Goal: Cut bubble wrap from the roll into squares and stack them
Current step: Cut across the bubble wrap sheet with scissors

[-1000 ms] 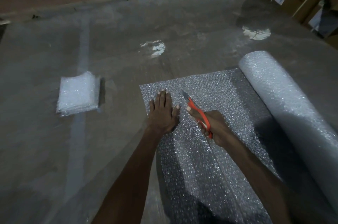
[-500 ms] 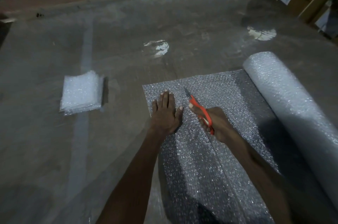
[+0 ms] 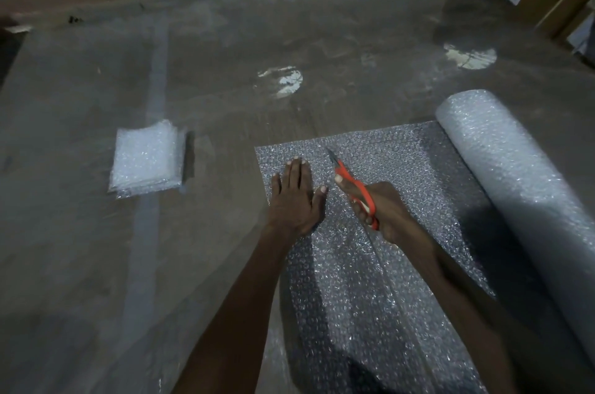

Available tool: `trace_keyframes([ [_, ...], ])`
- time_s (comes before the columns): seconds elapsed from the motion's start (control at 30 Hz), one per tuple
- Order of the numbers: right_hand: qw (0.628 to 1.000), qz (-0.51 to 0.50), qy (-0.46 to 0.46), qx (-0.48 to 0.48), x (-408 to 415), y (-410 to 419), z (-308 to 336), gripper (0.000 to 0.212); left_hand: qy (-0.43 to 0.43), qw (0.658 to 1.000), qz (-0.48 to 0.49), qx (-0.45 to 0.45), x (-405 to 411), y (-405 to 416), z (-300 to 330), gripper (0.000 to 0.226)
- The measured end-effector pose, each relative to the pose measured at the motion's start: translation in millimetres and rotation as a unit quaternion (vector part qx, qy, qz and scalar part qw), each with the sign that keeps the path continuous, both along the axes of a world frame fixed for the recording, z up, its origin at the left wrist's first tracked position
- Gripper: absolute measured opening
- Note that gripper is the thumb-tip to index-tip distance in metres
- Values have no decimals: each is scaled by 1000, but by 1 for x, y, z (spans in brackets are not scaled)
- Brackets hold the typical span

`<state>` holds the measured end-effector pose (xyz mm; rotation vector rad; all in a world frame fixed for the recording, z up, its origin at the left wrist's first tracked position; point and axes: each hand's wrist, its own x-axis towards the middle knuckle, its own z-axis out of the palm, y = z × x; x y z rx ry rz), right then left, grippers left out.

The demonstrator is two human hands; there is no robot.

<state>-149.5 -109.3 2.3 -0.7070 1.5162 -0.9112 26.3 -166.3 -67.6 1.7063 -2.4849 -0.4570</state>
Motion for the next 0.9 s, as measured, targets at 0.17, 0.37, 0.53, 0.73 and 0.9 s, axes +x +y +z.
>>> trace_keyframes([
  [0.17, 1000, -5, -4, -9, 1, -2, -3, 43, 6, 1000, 4, -5, 0, 1, 0, 78],
  [0.37, 1000, 3, -4, -5, 2, -10, 2, 45, 2, 1000, 4, -3, 0, 1, 0, 78],
  [0.53, 1000, -1, 2, -11, 3, -14, -3, 41, 6, 1000, 4, -6, 0, 2, -1, 77],
  [0.73, 1000, -7, -8, -9, 4, -19, 0, 46, 12, 1000, 6, -8, 0, 3, -2, 74],
  [0.9, 1000, -4, -7, -10, 6, -27, 1, 46, 11, 1000, 8, -5, 0, 3, -3, 75],
])
